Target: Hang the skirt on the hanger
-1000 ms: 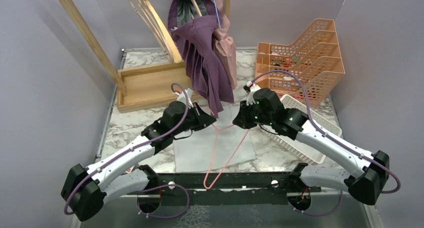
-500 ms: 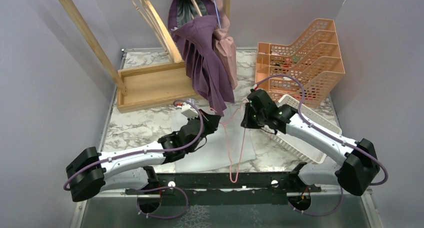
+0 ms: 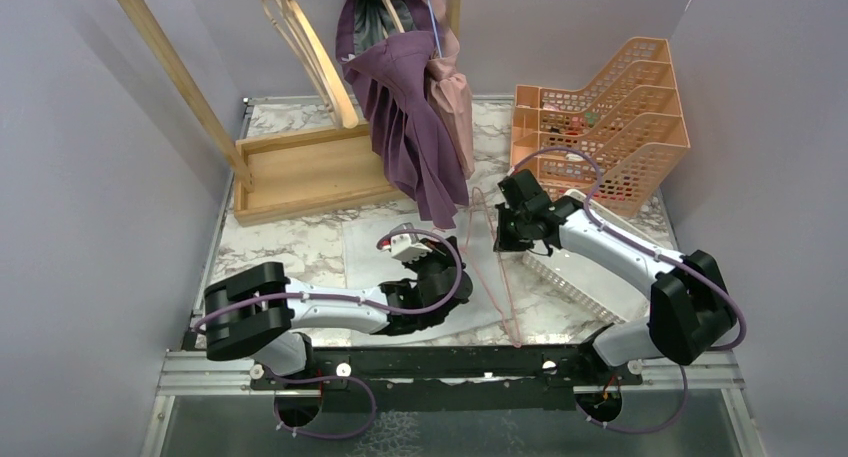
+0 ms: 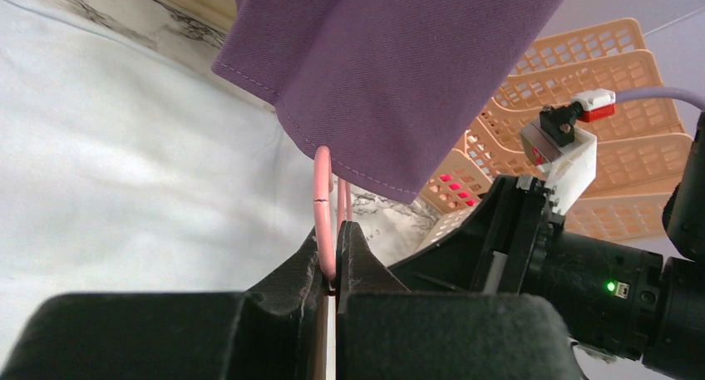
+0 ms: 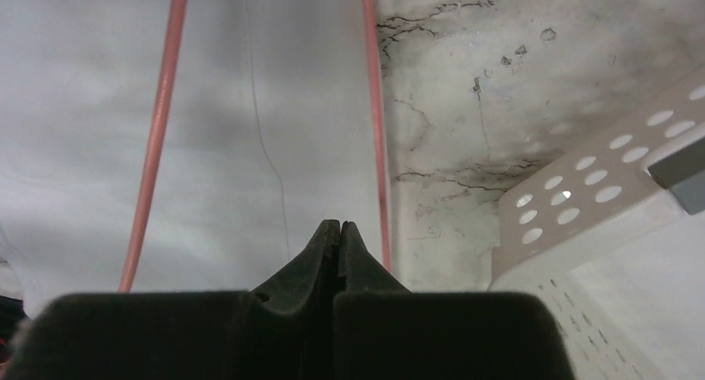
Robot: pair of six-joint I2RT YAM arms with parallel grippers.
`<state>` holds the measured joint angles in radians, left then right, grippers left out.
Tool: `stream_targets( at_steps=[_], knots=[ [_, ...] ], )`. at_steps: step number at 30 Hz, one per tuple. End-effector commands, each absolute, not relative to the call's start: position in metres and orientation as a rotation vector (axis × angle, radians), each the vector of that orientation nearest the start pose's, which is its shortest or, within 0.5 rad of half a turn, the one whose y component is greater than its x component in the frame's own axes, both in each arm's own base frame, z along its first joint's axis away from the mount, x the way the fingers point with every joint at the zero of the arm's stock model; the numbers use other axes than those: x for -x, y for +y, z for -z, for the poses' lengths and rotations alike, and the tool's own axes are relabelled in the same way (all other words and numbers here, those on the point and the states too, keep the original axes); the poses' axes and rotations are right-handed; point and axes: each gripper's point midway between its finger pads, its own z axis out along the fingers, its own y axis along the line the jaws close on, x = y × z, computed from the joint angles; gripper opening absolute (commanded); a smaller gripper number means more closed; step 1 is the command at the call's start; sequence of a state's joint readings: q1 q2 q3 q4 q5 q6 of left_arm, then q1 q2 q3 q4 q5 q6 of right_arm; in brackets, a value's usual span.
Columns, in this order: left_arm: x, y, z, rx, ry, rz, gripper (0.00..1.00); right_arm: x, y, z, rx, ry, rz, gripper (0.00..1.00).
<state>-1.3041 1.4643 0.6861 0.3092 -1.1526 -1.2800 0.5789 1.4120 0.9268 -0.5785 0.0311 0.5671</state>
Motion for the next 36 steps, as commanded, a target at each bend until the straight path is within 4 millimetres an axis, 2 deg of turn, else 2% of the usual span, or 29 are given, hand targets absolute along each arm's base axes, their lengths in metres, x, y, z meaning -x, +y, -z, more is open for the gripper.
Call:
stream_targets(
  at_steps=[1, 3, 5, 10, 14, 18, 20, 21, 26, 31, 36],
  knots=[
    [-0.240, -0.317, -0.162, 0.784, 1.580, 0.724, 0.00, -0.263, 0.197, -0.077, 0.109, 2.673, -0.377, 0.01],
    [-0.241, -0.318, -0.157, 0.787, 1.577, 0.713, 0.00, -0.264, 0.194, -0.070, 0.110, 2.686, -0.354, 0.04],
    [-0.242, -0.317, -0.152, 0.773, 1.580, 0.688, 0.00, -0.264, 0.193, -0.065, 0.113, 2.690, -0.341, 0.11],
    [-0.236, -0.320, -0.122, 0.695, 1.667, 0.655, 0.00, -0.262, 0.186, -0.044, 0.109, 2.733, -0.287, 0.25],
    [-0.230, -0.321, -0.105, 0.655, 1.721, 0.668, 0.00, -0.259, 0.183, -0.033, 0.115, 2.756, -0.260, 0.30],
    [-0.230, -0.322, -0.102, 0.658, 1.724, 0.688, 0.00, -0.256, 0.183, -0.028, 0.131, 2.770, -0.266, 0.28],
    [-0.231, -0.329, -0.103, 0.644, 1.734, 0.704, 0.00, -0.256, 0.185, -0.027, 0.143, 2.771, -0.281, 0.19],
    [-0.232, -0.332, -0.103, 0.638, 1.738, 0.704, 0.00, -0.256, 0.184, -0.027, 0.144, 2.773, -0.276, 0.19],
    [-0.233, -0.335, -0.098, 0.642, 1.744, 0.699, 0.00, -0.254, 0.180, -0.019, 0.140, 2.793, -0.234, 0.34],
    [-0.233, -0.326, -0.097, 0.626, 1.738, 0.668, 0.00, -0.251, 0.184, -0.015, 0.162, 2.807, -0.270, 0.38],
    [-0.231, -0.321, -0.090, 0.613, 1.752, 0.650, 0.00, -0.243, 0.184, 0.000, 0.175, 2.865, -0.268, 0.40]
  ],
)
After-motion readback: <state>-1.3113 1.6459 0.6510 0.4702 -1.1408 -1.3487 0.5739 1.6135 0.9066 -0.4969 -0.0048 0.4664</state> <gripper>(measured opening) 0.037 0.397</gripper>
